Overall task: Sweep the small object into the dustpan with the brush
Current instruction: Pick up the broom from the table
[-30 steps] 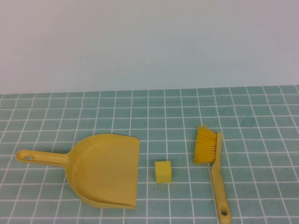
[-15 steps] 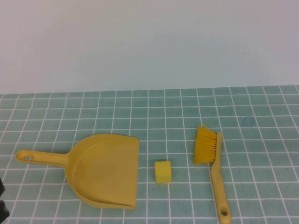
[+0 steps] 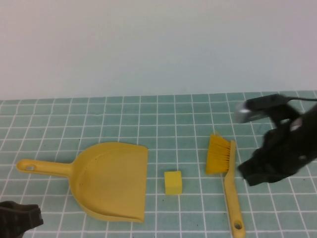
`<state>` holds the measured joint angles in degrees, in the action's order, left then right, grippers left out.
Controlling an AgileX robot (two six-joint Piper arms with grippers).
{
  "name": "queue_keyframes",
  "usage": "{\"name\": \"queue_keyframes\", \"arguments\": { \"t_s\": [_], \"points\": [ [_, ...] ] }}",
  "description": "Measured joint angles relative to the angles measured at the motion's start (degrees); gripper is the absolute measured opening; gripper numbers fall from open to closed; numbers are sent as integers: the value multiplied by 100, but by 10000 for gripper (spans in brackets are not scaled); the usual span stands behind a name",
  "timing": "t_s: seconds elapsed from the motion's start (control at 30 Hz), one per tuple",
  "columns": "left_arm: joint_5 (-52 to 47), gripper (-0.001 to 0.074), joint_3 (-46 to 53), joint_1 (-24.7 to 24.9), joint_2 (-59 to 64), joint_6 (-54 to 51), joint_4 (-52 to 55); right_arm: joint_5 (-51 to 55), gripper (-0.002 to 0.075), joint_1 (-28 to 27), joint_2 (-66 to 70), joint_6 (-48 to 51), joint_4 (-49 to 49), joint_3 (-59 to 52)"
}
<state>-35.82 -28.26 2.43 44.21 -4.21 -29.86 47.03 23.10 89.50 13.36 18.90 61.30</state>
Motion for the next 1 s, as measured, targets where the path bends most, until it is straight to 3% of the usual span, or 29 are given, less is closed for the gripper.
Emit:
{"name": "queue_keyframes", "arguments": {
  "t_s": [0.17, 0.4, 0.53, 0.7, 0.8, 1.0],
  "points": [
    [193, 0, 0, 0, -1, -99, 0, -55, 1, 630, 724, -930, -468, 359],
    [332, 0, 0, 0, -1, -123, -3, 132, 35, 975, 1220, -1572, -1114, 383],
    [332, 0, 0, 0, -1, -162, -25, 153, 164, 985, 1242, -1856, -1323, 390],
    [342, 0, 0, 21, -1, -173, -27, 132, 454, 985, 1250, -2134, -1394, 390],
    [341, 0, 0, 71, -1, -184, -48, 54, 503, 985, 1393, -2479, -1512, 404],
    [395, 0, 0, 71, -1, -184, -110, 16, 517, 985, 1753, -2659, -1573, 404]
  ]
}}
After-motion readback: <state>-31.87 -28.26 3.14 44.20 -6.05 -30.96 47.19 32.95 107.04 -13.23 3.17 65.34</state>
